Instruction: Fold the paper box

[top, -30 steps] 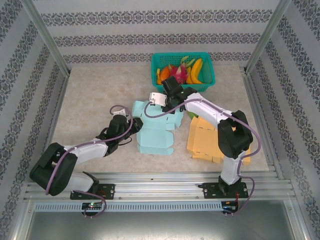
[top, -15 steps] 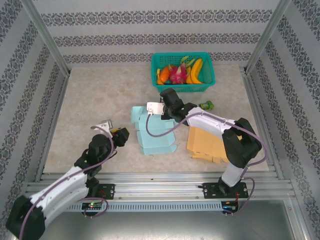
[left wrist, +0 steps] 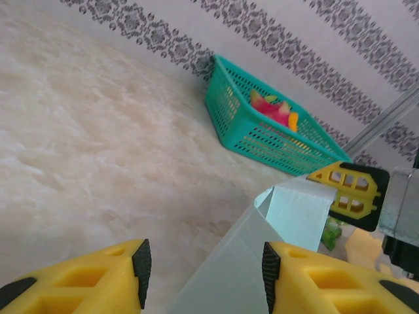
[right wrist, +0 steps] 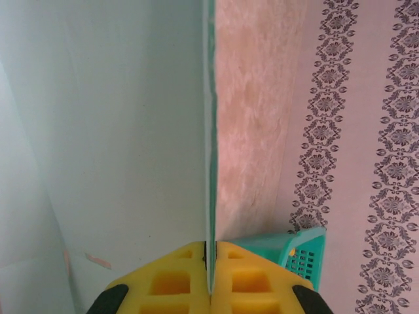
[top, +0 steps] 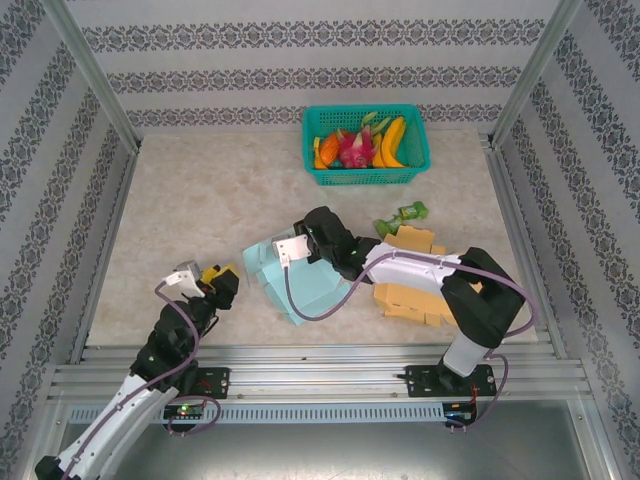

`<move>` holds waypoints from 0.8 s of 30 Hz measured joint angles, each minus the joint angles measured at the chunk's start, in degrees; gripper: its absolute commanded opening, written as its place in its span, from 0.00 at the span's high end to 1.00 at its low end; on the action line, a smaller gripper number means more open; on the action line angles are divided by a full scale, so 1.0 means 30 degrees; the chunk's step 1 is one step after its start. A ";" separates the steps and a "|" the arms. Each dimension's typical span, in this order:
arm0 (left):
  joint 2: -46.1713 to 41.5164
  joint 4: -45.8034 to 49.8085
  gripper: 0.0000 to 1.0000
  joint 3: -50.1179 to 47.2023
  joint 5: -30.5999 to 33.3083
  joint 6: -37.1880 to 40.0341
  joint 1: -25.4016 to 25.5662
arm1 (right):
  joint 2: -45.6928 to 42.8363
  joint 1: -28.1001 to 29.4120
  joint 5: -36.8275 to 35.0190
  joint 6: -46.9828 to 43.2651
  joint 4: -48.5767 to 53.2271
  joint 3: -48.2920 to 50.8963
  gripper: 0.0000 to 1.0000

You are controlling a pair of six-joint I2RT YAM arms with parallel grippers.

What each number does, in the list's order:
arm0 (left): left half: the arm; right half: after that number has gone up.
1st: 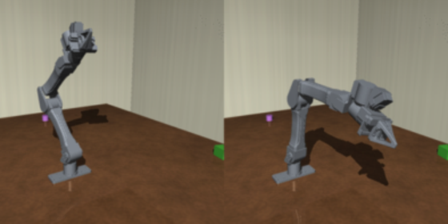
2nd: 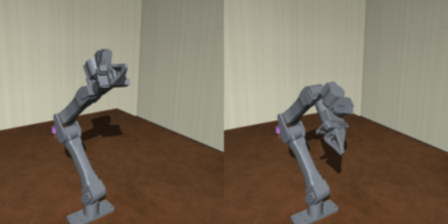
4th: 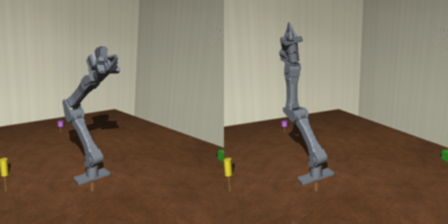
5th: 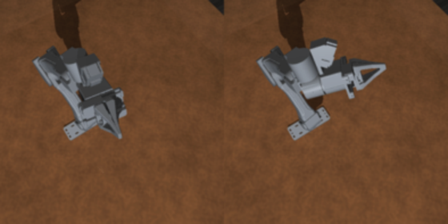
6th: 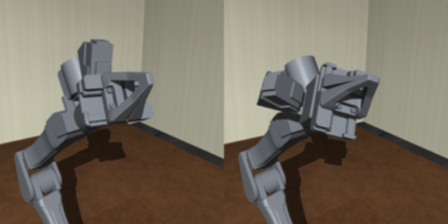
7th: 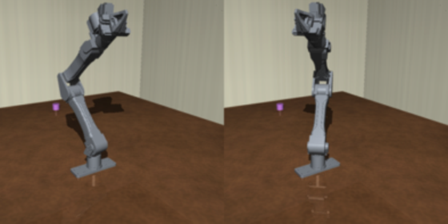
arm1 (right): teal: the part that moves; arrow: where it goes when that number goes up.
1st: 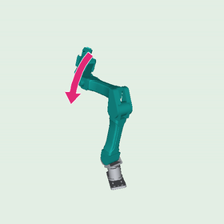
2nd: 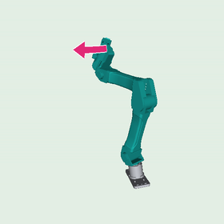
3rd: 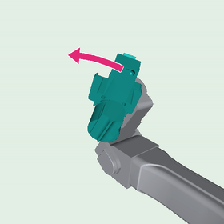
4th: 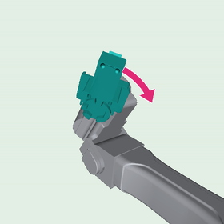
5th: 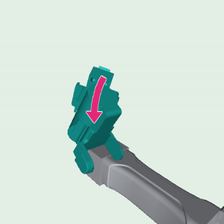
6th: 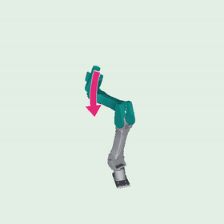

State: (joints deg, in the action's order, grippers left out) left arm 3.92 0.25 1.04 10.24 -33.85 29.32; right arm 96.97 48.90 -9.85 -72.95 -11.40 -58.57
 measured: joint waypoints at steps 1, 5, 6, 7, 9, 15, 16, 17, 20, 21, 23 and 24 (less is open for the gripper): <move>0.0437 -0.0044 0.50 0.0000 0.0000 0.0095 0.0000 | 0.0146 0.0000 -0.0015 -0.0138 -0.0219 0.0015 1.00; 0.3169 -0.0350 0.51 -0.0022 0.0051 0.0466 0.0000 | 0.0707 -0.0015 -0.0146 -0.0474 -0.1355 0.0357 1.00; 0.3949 -0.0568 0.51 -0.0022 0.0051 0.0597 0.0000 | 0.0772 -0.0029 -0.0160 -0.0539 -0.1617 0.0517 1.00; 0.4721 -0.0903 0.51 -0.0022 0.0044 0.0714 0.0000 | 0.0787 -0.0102 -0.0153 -0.0583 -0.1894 0.0707 1.00; 0.6324 -0.1581 0.51 -0.0015 -0.0036 0.0998 0.0000 | 0.0787 -0.0284 -0.0153 -0.0707 -0.2769 0.1326 1.00; 1.0418 -0.4233 0.52 0.0248 -0.1341 0.1858 0.0000 | 0.0801 -0.0736 -0.0517 -0.1355 -0.5661 0.3453 1.00; 1.0899 -0.4612 0.52 0.0342 -0.1530 0.1974 0.0000 | 0.0845 -0.0736 -0.0634 -0.1479 -0.6273 0.3745 1.00; 1.1489 -0.5107 0.52 0.0459 -0.1807 0.2135 0.0000 | 0.0918 -0.0736 -0.0787 -0.1639 -0.7133 0.4131 1.00; 1.3078 -0.6309 0.52 0.0882 -0.2506 0.2448 0.0000 | 0.1355 -0.0736 -0.1173 -0.2055 -0.9704 0.5129 1.00; 1.3529 -0.6615 0.52 0.1049 -0.2739 0.2565 0.0000 | 0.1559 -0.0736 -0.1355 -0.2193 -1.0542 0.5384 1.00; 1.4389 -0.7257 0.52 0.1362 -0.3111 0.2783 0.0000 | 0.1894 -0.0736 -0.1647 -0.2280 -1.1766 0.5697 1.00; 1.4826 -0.7592 0.52 0.1508 -0.3286 0.2885 0.0000 | 0.2025 -0.0736 -0.1792 -0.2324 -1.2218 0.5763 1.00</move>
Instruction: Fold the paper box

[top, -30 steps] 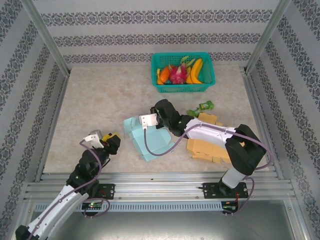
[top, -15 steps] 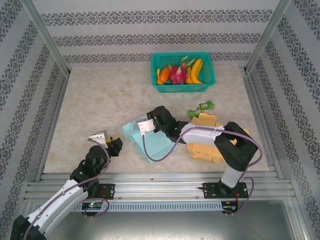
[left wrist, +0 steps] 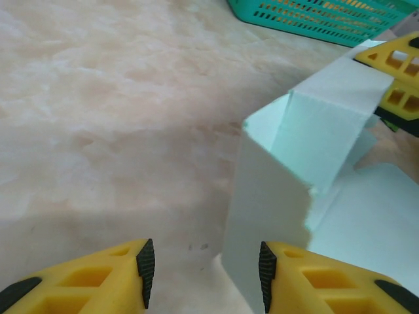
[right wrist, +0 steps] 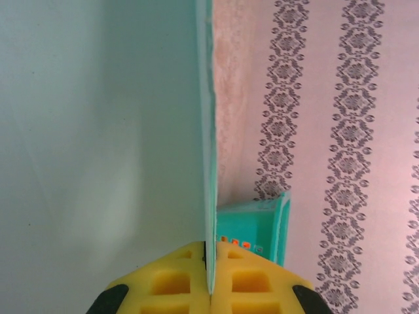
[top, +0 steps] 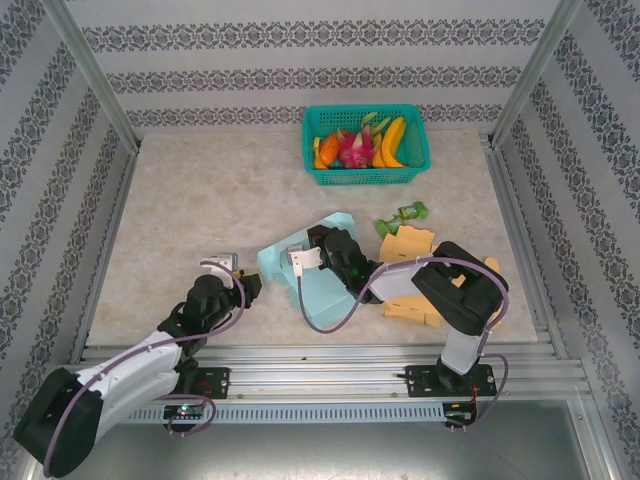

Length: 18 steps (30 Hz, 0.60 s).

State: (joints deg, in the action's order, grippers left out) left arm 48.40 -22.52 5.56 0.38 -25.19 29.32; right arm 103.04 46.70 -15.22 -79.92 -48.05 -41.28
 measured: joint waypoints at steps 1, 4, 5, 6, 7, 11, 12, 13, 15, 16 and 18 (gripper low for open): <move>0.0379 -0.0262 0.52 0.0131 -0.0109 0.0109 0.0000 | 0.0080 0.0000 -0.0131 0.0000 -0.0357 0.0044 1.00; 0.1581 -0.0969 0.52 0.0488 -0.0233 0.0459 0.0000 | 0.0124 -0.0029 -0.0306 0.0007 -0.1217 0.0095 1.00; 0.2062 -0.1195 0.52 0.0663 -0.0270 0.0605 0.0000 | 0.0124 -0.0036 -0.0342 0.0007 -0.1530 0.0117 1.00; 0.2528 -0.1304 0.53 0.0860 -0.0277 0.0758 0.0000 | 0.0109 -0.0036 -0.0342 0.0007 -0.1763 0.0182 1.00; 0.2951 -0.1384 0.54 0.1071 -0.0284 0.0874 0.0000 | 0.0095 -0.0036 -0.0342 0.0007 -0.1865 0.0240 1.00; 0.4444 -0.2069 0.54 0.1712 -0.0175 0.1428 0.0000 | 0.0073 -0.0036 -0.0342 -0.0080 -0.2091 0.0619 1.00; 0.4677 -0.2273 0.54 0.1749 -0.0095 0.1566 0.0000 | 0.0080 -0.0036 -0.0342 -0.0182 -0.2164 0.0685 1.00; 0.4896 -0.2382 0.54 0.1778 -0.0022 0.1712 0.0000 | 0.0124 -0.0036 -0.0350 -0.0321 -0.2251 0.0721 1.00; 0.5362 -0.2528 0.55 0.1858 0.0058 0.1902 0.0000 | 0.0357 -0.0036 -0.0372 -0.0568 -0.2601 0.0772 1.00; 0.5734 -0.2681 0.56 0.1953 0.0080 0.1982 0.0000 | 0.0525 -0.0058 -0.0423 -0.0699 -0.2856 0.0838 1.00; 0.6499 -0.3089 0.58 0.2062 0.0036 0.2113 0.0000 | 0.0845 -0.0168 -0.0437 -0.0940 -0.3461 0.0969 1.00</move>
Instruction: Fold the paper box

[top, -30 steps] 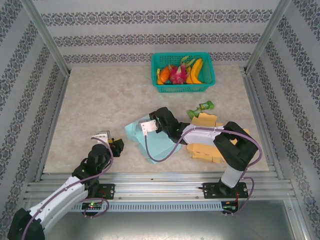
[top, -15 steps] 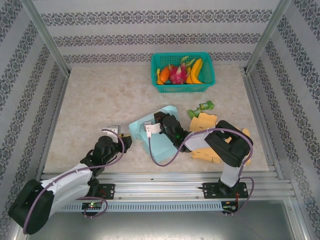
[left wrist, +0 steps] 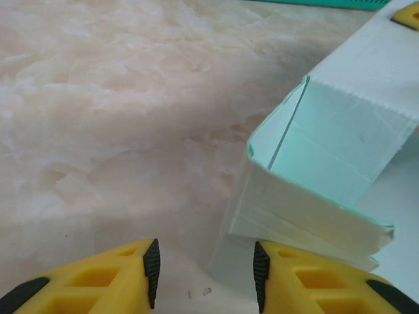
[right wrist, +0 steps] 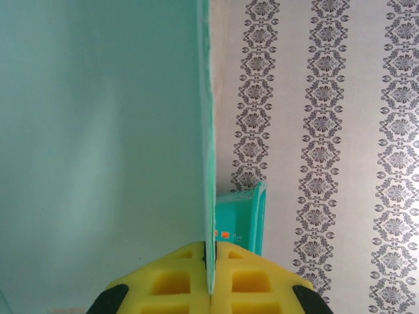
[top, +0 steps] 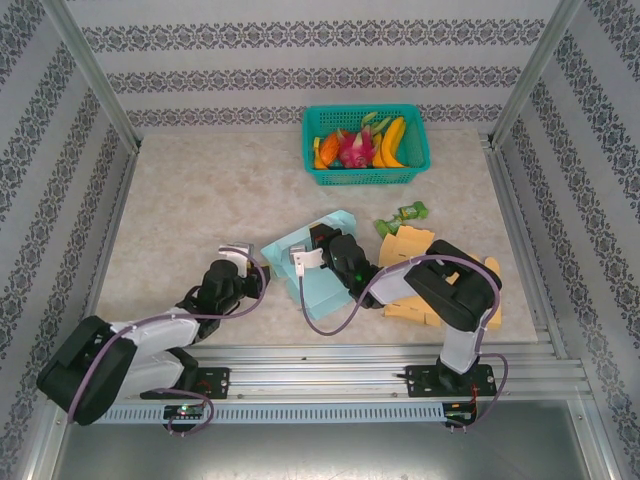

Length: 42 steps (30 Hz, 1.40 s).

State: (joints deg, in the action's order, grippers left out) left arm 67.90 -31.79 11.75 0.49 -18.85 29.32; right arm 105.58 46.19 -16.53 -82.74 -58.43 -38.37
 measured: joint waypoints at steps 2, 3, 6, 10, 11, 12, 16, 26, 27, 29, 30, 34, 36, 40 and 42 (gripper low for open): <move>0.0685 -0.0437 0.60 0.0066 -0.0175 0.0109 -0.0007 | 0.0124 -0.0117 0.0000 -0.0073 -0.0430 0.0109 1.00; 0.0976 -0.0692 0.60 0.0066 -0.0328 0.0168 0.0000 | 0.0124 -0.0124 0.0000 -0.0080 -0.0510 0.0175 1.00; 0.1304 -0.1151 0.60 0.0066 -0.0831 0.0226 0.0000 | 0.0124 -0.0117 -0.0007 -0.0080 -0.0685 0.0255 1.00; 0.1224 -0.1683 0.60 0.0058 -0.1435 0.0233 0.0000 | 0.0124 -0.0117 -0.0058 -0.0080 -0.0794 0.0321 1.00; 0.1217 -0.1770 0.60 0.0058 -0.1596 0.0233 0.0000 | 0.0124 -0.0117 -0.0058 -0.0080 -0.0831 0.0335 1.00; 0.1217 -0.1880 0.61 0.0058 -0.1770 0.0233 0.0000 | 0.0124 -0.0117 -0.0058 -0.0080 -0.0845 0.0335 1.00; 0.1537 -0.2273 0.63 0.0117 -0.2113 0.0226 0.0022 | 0.0131 -0.0117 -0.0087 -0.0080 -0.0852 0.0342 1.00; 0.2907 -0.2871 0.64 0.0925 -0.2280 0.0219 0.1392 | 0.0262 -0.0102 -0.0328 -0.0080 -0.1056 0.0350 1.00; 0.2980 -0.2900 0.64 0.1013 -0.2222 0.0219 0.1537 | 0.0262 -0.0102 -0.0342 -0.0080 -0.1056 0.0350 1.00; 0.3213 -0.2922 0.65 0.1180 -0.2004 0.0219 0.1698 | 0.0262 -0.0102 -0.0350 -0.0073 -0.1056 0.0350 1.00; 0.3381 -0.2943 0.64 0.1260 -0.1909 0.0211 0.1712 | 0.0262 -0.0095 -0.0357 -0.0073 -0.1056 0.0350 1.00; 0.4364 -0.3235 0.62 0.1719 -0.1435 0.0204 0.1727 | 0.0262 -0.0066 -0.0444 -0.0058 -0.1049 0.0350 1.00; 0.4925 -0.3599 0.62 0.1953 -0.1311 0.0138 0.1741 | 0.0262 -0.0058 -0.0517 -0.0058 -0.1056 0.0350 1.00; 0.5909 -0.4583 0.59 0.2149 -0.0947 0.0051 0.1843 | 0.0255 -0.0058 -0.0648 -0.0044 -0.1078 0.0350 1.00; 0.6266 -0.4867 0.59 0.2244 -0.0721 0.0007 0.1880 | 0.0255 -0.0058 -0.0663 -0.0007 -0.1115 0.0386 1.00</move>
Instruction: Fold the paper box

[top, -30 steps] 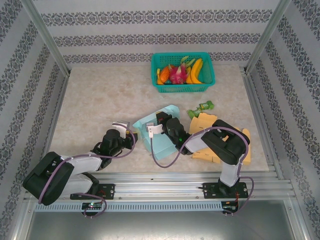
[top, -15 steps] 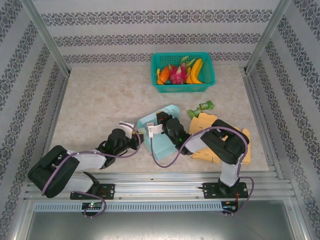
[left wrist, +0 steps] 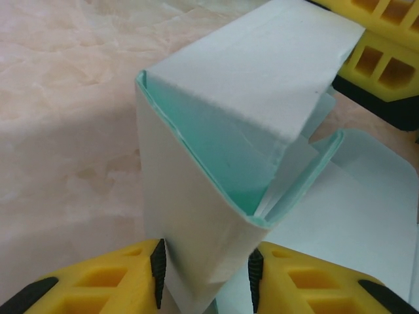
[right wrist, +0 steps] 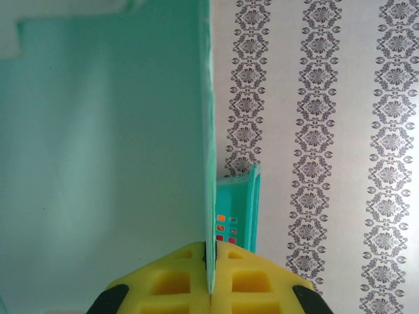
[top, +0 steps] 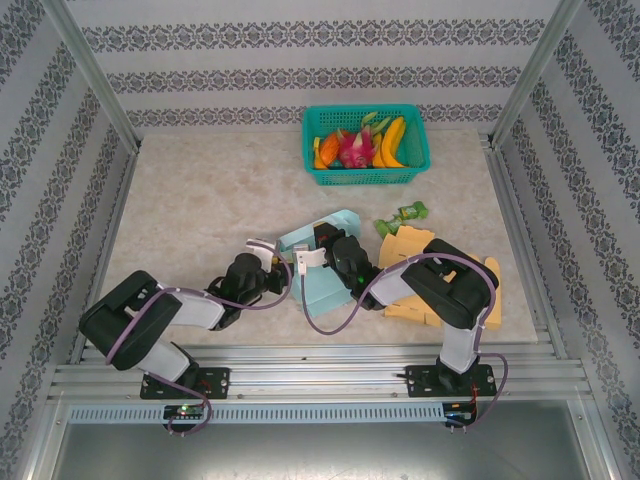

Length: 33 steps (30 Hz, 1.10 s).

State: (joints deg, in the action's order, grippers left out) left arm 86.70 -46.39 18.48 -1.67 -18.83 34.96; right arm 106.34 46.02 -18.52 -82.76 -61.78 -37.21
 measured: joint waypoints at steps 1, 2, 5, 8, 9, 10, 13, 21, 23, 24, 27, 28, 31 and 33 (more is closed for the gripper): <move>0.0226 -0.0109 0.59 0.0124 0.0182 0.0000 0.0073 | 0.0000 0.0000 -0.0036 0.0015 -0.0022 0.0007 1.00; 0.0459 -0.0226 0.59 0.0284 0.0299 0.0000 0.0102 | 0.0000 0.0000 -0.0051 0.0029 -0.0073 0.0029 1.00; 0.1260 -0.0750 0.60 0.0714 0.0852 0.0000 0.0153 | -0.0007 0.0000 -0.0117 0.0095 -0.0138 0.0073 1.00; 0.2106 -0.1253 0.60 0.1188 0.1596 0.0007 0.0342 | 0.0000 -0.0007 -0.0488 0.0168 -0.0138 0.0080 1.00; 0.2310 -0.1355 0.61 0.1311 0.1770 0.0007 0.0415 | 0.0000 -0.0007 -0.0627 0.0175 -0.0131 0.0087 1.00; 0.2535 -0.1494 0.61 0.1450 0.2091 0.0015 0.0495 | 0.0000 -0.0015 -0.0765 0.0211 -0.0131 0.0087 1.00; 0.3082 -0.2055 0.62 0.1610 0.2856 0.0080 0.0678 | -0.0007 -0.0015 -0.1035 0.0342 -0.0102 0.0087 1.00; 0.4167 -0.2521 0.68 0.2368 0.4561 0.0146 0.0860 | -0.0007 -0.0015 -0.1341 0.0532 -0.0073 0.0087 1.00; 0.4619 -0.2871 0.73 0.2601 0.5173 0.0109 0.0918 | 0.0000 -0.0015 -0.1494 0.0619 -0.0058 0.0087 1.00; 0.4779 -0.2987 0.75 0.2696 0.5530 0.0051 0.0969 | 0.0000 -0.0015 -0.1537 0.0663 -0.0066 0.0087 1.00; 0.5071 -0.3126 0.88 0.2922 0.6790 -0.0321 0.1122 | 0.0000 0.0000 -0.1545 0.0780 -0.0051 0.0087 1.00; 0.5144 -0.3053 0.92 0.3053 0.7300 -0.0444 0.1137 | 0.0000 0.0044 -0.1530 0.0867 -0.0036 0.0073 1.00; 0.5340 -0.2645 0.96 0.3402 0.8561 -0.0801 0.1253 | 0.0015 0.0248 -0.1537 0.1049 0.0029 -0.0015 1.00; 0.5399 -0.2455 0.97 0.3519 0.9107 -0.1071 0.1370 | 0.0117 0.0248 -0.1530 0.1129 0.0073 -0.0153 1.00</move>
State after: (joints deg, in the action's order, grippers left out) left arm 102.89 -53.76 29.04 25.65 -22.04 39.07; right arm 106.69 46.76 -23.11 -79.37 -61.56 -37.67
